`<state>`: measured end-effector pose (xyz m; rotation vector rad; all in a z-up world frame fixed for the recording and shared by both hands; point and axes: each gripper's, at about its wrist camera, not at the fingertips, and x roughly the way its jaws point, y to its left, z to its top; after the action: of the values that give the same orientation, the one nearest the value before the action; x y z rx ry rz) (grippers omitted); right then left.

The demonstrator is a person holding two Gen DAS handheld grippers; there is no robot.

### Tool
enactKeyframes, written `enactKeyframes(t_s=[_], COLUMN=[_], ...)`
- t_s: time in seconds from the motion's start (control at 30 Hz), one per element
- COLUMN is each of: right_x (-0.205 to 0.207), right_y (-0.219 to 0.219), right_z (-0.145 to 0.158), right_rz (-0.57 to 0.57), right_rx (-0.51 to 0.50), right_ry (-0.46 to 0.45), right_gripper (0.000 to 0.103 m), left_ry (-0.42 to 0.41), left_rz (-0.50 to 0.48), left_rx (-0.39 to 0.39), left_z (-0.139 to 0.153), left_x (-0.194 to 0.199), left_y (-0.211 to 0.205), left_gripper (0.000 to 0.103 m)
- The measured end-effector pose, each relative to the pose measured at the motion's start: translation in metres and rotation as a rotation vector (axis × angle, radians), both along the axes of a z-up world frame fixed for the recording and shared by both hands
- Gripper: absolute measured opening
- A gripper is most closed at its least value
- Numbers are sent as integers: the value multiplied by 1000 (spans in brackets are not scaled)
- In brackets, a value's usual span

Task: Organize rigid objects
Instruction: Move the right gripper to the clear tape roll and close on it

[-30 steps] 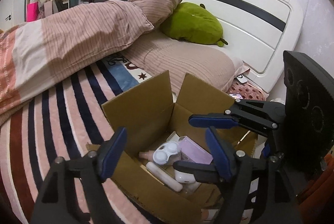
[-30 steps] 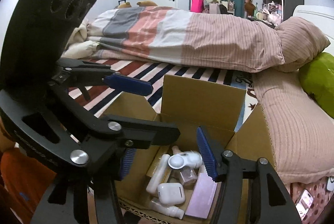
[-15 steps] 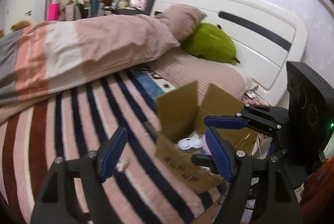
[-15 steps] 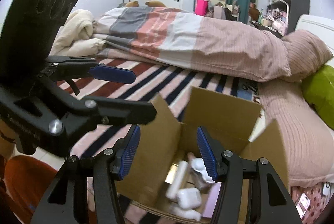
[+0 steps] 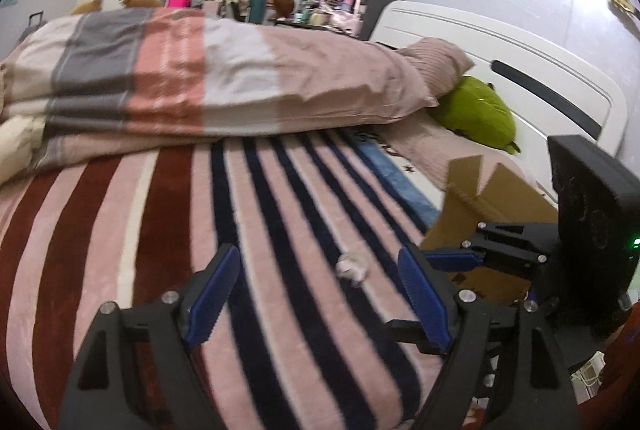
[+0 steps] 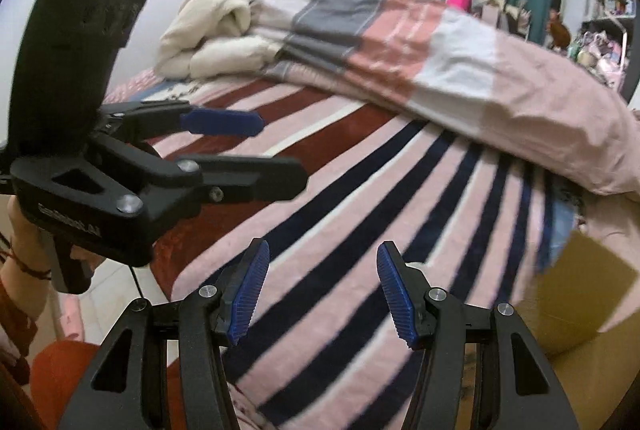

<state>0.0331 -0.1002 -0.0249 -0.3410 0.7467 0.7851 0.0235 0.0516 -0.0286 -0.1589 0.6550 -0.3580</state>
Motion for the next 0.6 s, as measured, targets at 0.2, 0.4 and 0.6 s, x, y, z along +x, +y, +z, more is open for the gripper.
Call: enactKeyframes(t_s=[0.2, 0.4, 0.6], right_x=[29, 67, 90], right_y=[14, 6, -6], right_z=[-51, -94, -114], right_rz=[-77, -231, -342], right_rx=[-64, -145, -209], right_ry=[66, 70, 36], right_gripper=[53, 53, 53], left_ry=[52, 96, 115], left_rz=[32, 34, 31], left_rx=[-37, -79, -96], left_z=[-38, -64, -73], left_x=[10, 17, 22], left_y=[27, 40, 41], left_gripper=[79, 79, 79])
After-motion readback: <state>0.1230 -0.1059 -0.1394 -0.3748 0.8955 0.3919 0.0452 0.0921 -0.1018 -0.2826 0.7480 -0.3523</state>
